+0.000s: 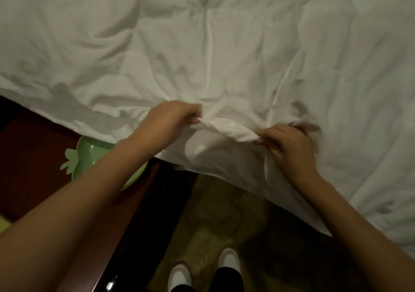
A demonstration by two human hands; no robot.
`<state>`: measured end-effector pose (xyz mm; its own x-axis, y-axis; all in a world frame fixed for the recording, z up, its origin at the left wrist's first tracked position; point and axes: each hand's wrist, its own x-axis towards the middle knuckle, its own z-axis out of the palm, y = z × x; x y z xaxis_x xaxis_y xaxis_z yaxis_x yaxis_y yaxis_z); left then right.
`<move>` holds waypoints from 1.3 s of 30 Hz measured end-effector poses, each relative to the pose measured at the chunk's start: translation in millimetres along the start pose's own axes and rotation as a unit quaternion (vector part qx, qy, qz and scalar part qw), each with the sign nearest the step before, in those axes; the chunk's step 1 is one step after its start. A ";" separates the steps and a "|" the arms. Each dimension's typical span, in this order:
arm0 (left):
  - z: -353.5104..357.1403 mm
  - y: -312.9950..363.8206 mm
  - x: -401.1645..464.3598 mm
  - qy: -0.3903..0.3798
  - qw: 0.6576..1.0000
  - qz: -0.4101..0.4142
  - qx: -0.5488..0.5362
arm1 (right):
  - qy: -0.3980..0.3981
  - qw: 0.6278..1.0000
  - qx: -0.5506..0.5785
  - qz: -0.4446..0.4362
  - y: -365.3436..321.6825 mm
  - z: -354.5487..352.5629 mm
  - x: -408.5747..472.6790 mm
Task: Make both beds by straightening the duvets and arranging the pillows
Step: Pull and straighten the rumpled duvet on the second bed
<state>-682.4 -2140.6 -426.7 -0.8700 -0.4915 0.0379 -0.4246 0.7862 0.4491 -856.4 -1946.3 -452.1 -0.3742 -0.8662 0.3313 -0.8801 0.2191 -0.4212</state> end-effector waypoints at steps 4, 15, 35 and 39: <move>-58.9 4.9 -18.2 -0.095 0.988 -0.028 -0.115 | -0.021 0.994 0.108 0.027 -34.3 -37.7 -7.3; 38.8 13.5 -67.4 0.118 0.978 0.033 0.169 | 0.051 0.990 -0.102 0.085 -54.0 22.7 -79.5; 41.9 -4.8 -44.2 -0.031 0.998 0.063 0.003 | -0.115 0.988 -0.044 0.092 1.0 27.1 -65.8; 5.7 -13.0 -33.9 -0.157 0.983 0.008 -0.090 | -0.185 0.955 0.151 0.178 -3.0 10.8 -65.5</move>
<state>-648.8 -2132.0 -438.8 -0.9224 -0.3183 -0.2190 -0.3844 0.6997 0.6022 -826.1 -1895.1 -481.6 -0.4563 -0.8723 -0.1755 -0.5715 0.4385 -0.6936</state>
